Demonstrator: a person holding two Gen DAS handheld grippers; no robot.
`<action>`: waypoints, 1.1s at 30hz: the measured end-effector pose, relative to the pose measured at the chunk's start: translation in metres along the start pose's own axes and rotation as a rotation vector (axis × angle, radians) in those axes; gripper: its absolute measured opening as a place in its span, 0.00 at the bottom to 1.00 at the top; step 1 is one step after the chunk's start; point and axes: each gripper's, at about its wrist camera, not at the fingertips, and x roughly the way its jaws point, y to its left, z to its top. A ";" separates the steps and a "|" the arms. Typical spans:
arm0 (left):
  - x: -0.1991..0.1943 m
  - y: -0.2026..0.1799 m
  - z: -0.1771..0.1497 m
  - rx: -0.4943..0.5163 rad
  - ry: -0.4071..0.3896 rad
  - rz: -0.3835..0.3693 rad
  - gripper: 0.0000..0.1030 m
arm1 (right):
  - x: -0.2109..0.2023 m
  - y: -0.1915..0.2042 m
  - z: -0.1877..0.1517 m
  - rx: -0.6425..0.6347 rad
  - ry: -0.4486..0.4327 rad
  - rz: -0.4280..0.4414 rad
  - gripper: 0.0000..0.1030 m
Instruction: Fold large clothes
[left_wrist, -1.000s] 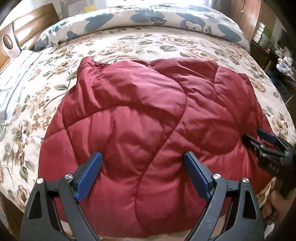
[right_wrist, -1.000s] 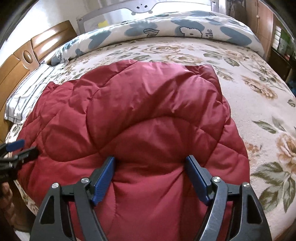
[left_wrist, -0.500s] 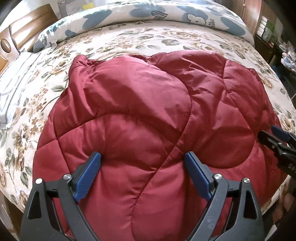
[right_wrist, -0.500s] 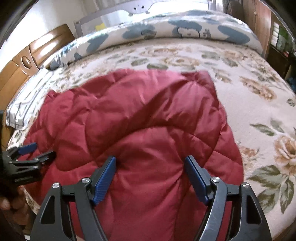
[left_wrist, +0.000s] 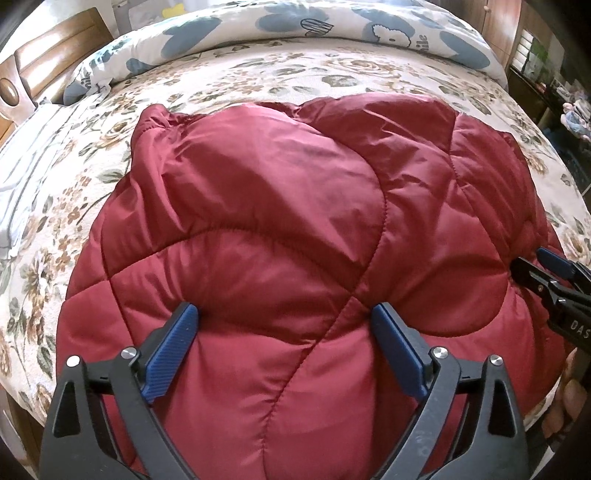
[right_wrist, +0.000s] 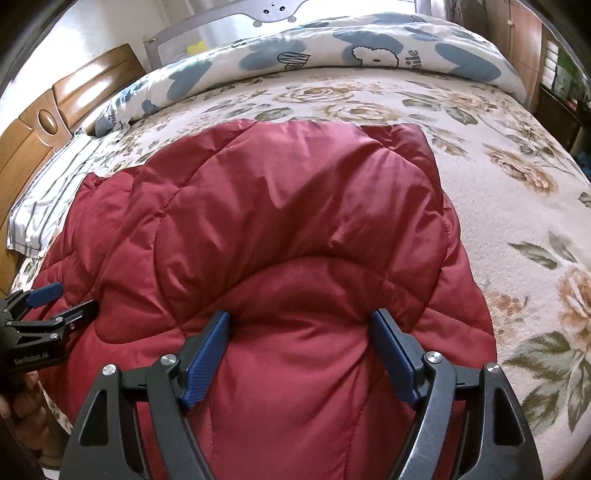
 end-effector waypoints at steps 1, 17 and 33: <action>0.000 0.000 0.000 0.000 0.000 0.000 0.94 | -0.002 0.000 0.001 0.001 0.002 0.000 0.76; -0.008 0.004 -0.003 -0.011 -0.009 -0.019 0.94 | -0.044 0.017 -0.010 -0.050 -0.026 0.004 0.74; -0.027 0.022 -0.047 -0.006 -0.014 -0.026 1.00 | -0.026 -0.001 -0.041 -0.013 0.028 0.035 0.76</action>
